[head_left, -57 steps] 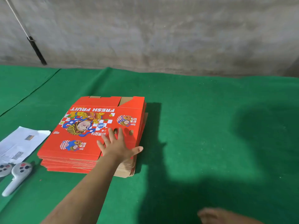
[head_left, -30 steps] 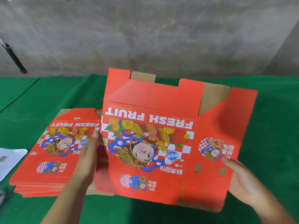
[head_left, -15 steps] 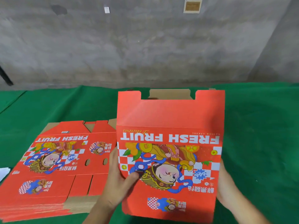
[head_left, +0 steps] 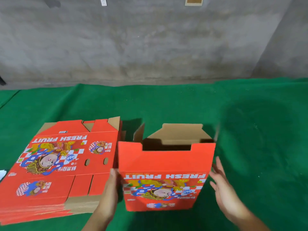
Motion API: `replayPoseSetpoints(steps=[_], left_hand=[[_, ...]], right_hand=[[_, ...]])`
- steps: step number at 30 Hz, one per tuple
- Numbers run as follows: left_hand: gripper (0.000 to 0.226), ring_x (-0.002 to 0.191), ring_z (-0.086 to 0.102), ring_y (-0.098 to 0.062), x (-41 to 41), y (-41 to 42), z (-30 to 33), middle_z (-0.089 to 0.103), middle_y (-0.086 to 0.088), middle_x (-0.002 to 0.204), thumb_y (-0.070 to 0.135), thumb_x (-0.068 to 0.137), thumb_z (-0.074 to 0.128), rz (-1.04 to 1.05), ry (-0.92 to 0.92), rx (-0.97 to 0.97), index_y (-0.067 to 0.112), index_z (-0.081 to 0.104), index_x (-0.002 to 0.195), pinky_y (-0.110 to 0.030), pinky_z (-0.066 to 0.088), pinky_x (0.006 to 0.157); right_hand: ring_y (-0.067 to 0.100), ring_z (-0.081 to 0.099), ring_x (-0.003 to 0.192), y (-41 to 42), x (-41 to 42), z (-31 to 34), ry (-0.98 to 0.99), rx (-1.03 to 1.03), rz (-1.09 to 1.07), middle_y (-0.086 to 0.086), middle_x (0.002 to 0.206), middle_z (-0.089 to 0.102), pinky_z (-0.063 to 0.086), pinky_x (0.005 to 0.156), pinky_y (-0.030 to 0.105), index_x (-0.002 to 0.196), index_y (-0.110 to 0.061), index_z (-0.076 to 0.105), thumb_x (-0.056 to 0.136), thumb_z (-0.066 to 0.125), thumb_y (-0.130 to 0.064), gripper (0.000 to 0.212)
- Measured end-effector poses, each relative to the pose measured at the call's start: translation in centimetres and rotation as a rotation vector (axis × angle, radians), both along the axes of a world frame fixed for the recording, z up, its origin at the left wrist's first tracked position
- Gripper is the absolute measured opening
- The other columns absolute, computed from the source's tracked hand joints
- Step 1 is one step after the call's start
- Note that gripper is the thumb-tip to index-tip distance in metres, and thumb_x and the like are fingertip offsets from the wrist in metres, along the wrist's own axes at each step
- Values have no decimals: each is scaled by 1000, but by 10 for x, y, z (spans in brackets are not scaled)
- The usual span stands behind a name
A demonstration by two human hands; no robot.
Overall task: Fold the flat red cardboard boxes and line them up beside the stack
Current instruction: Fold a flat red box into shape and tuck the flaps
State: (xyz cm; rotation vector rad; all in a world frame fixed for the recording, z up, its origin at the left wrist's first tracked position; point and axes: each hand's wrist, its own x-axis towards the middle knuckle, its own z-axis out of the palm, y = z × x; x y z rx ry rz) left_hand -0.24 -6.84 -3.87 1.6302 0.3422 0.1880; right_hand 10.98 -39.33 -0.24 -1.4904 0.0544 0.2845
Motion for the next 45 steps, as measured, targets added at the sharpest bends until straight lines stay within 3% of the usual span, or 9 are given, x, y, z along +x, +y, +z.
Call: replayPoseSetpoints(steps=[4,8,13,16,21,24,30,42,45], left_hand=[[86,69,63,-21,21,5,30,67,-3,99,92,76,58,159,-51,-210,33,56,139,-40,57,62],[68,124,65,-40,22,-9,55,63,-3,146,85,84,59,-106,-74,-185,58,43,144,-69,49,102],[79,117,65,-15,14,-14,60,58,4,138,83,89,52,-83,-169,-278,32,50,150,-44,56,96],[79,145,46,-30,13,-14,59,39,-11,163,78,86,61,-37,-214,-188,43,43,154,-62,34,118],[66,137,56,-25,12,-2,50,58,-14,140,84,85,57,-27,-158,-112,73,31,144,-44,43,117],[50,155,32,-26,12,1,61,27,-5,170,86,85,54,-114,-191,27,77,45,134,-62,26,124],[72,153,8,-15,6,5,79,-2,21,174,82,95,38,-217,-219,517,22,62,65,-60,11,119],[44,153,9,-32,-4,14,86,-7,5,174,62,103,27,33,-101,1014,65,38,146,-57,25,117],[46,145,24,-31,7,8,81,17,0,167,63,104,27,181,-45,995,52,47,144,-55,27,116]], right_hand=[[4,33,150,-5,-10,17,-244,38,66,-24,159,40,28,118,40,153,-55,27,94,52,-47,64],[9,18,156,4,-19,30,-460,-109,206,-16,169,18,22,119,38,161,-47,16,96,55,-57,76],[16,64,119,4,-13,45,-439,-19,115,8,136,60,53,92,22,124,-39,60,91,67,-29,36],[11,55,129,-5,-5,46,-501,-112,131,3,137,55,46,103,22,123,-34,69,98,64,-21,28],[-12,33,142,-13,0,29,-478,-333,203,-1,157,32,31,110,7,123,-33,69,101,54,-35,27],[8,35,147,-14,9,27,-464,-400,144,-21,146,42,31,122,40,118,-48,69,106,42,-48,30],[6,64,106,-19,16,23,-490,-514,-8,-16,106,69,53,95,46,104,-50,70,100,29,-71,46],[19,64,120,-21,12,18,-494,-328,-6,-10,126,65,51,102,46,124,-40,68,99,35,-71,51],[2,60,121,-14,16,26,-504,-378,-25,-20,124,63,44,99,14,113,-53,70,98,36,-70,41]])
